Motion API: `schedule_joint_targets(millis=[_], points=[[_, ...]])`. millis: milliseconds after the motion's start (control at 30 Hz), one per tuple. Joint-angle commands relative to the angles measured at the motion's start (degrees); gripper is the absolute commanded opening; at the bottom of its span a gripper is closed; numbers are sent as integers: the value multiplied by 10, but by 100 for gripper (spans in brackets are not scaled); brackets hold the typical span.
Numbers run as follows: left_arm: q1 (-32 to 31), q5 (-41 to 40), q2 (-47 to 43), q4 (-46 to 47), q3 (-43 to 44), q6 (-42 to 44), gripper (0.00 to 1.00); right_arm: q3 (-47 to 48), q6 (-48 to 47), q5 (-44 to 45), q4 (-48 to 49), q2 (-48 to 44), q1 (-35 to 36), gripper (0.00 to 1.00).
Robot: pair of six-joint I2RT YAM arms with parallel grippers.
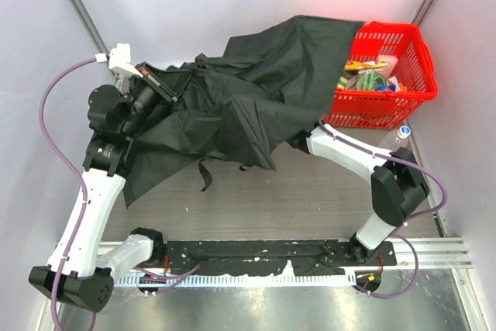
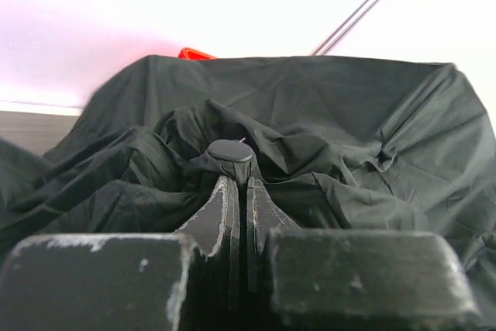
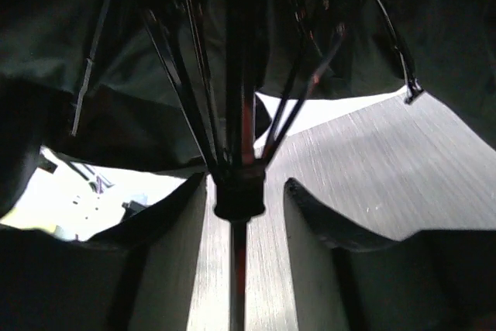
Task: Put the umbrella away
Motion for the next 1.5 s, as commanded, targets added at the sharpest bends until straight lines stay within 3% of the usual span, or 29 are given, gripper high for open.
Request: schedule_joint_targets(millis=[0, 100, 200, 300, 333, 367, 400, 433, 467, 500, 533, 600, 700, 833, 933, 1167, 1267, 1467], points=[[-12, -11, -28, 45, 12, -21, 0, -62, -21, 105, -21, -68, 35, 61], [-13, -21, -18, 28, 27, -37, 0, -106, -52, 118, -17, -98, 63, 68], [-12, -18, -16, 29, 34, -42, 0, -123, -86, 169, -51, -110, 89, 64], [-12, -33, -21, -5, 42, -21, 0, -177, -91, 269, -32, -155, 100, 37], [-12, -42, -26, -16, 43, -16, 0, -217, -94, 287, -14, -169, 101, 14], [-13, -49, -31, -29, 45, -18, 0, -237, -96, 298, 44, -183, 101, 5], [-11, -30, -32, -54, 49, -39, 12, -291, -108, 268, 157, -185, 100, 1], [-12, -7, -33, -65, 50, -50, 30, -301, -111, 251, 185, -180, 91, 1], [-11, 22, -34, -80, 50, -61, 56, -306, -102, 209, 239, -164, 83, 1], [-11, 39, -38, -112, 55, -65, 93, -294, -75, 184, 262, -153, 67, 1], [-11, 55, -43, -139, 58, -63, 99, -285, -65, 134, 294, -131, 57, 1], [-11, 59, -63, -192, 57, -45, 100, -265, -50, 89, 318, -111, 40, 1], [-12, -3, -105, -250, 53, -13, 100, -244, -23, 45, 355, -91, 18, 1], [-10, -47, -128, -249, 36, -10, 100, -198, 43, -21, 412, -53, -7, 1], [-10, -4, -111, -204, 34, 5, 100, -180, 58, -38, 409, -40, -12, 1], [-10, 196, -43, -30, 28, 31, 100, -152, 66, -55, 364, -34, -11, 1], [-11, 217, -28, 42, 14, 9, 100, -144, 78, -67, 362, -30, -9, 1], [-28, 219, 17, 100, 15, -12, 100, -122, 47, -80, 303, -27, 5, 1]])
